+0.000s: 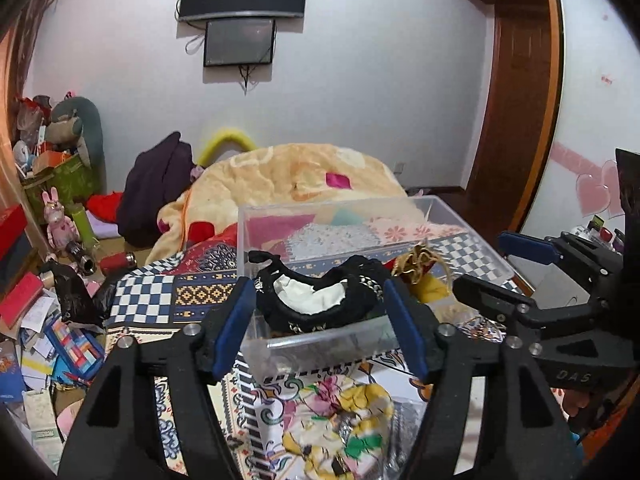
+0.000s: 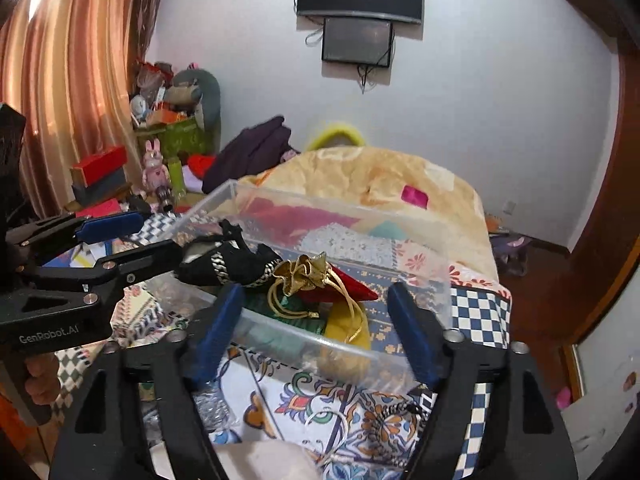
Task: Organize soft objects
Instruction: 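Carry the bag and pouch over the box and release both inside, then grasp the floral scarf with the left tool while the right tool grasps the white cloth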
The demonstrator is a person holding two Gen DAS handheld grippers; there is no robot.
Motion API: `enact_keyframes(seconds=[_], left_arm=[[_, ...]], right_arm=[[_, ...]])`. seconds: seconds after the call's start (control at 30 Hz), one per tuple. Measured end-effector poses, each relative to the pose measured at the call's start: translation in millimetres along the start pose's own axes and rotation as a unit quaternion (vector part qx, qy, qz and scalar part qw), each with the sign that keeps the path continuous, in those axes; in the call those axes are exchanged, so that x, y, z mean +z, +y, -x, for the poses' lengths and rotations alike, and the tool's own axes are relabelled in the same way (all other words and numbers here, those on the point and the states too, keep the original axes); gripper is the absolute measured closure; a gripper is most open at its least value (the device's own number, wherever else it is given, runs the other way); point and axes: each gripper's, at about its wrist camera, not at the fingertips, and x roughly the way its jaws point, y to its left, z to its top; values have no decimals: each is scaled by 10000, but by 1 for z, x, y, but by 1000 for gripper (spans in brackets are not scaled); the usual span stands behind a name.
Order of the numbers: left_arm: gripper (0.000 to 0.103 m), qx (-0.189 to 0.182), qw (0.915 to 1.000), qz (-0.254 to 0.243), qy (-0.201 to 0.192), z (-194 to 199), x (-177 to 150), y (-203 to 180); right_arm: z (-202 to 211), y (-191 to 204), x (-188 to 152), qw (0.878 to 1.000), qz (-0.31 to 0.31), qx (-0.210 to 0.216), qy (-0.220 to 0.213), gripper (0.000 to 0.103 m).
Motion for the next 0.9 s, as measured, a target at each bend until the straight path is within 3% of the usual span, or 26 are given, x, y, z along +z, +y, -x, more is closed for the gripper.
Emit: enact_keyframes(seconds=[0.13, 0.3, 0.9], left_arm=[[23, 38, 9998, -90, -169, 18, -7, -5], [10, 48, 9997, -111, -193, 29, -22, -7], [11, -40, 9978, 188, 641, -2, -82, -1]], right_arm=[[14, 2, -4, 9997, -107, 116, -162, 20], [22, 8, -21, 9994, -189, 249, -144, 19], [3, 19, -102, 9939, -443, 492, 882, 20]])
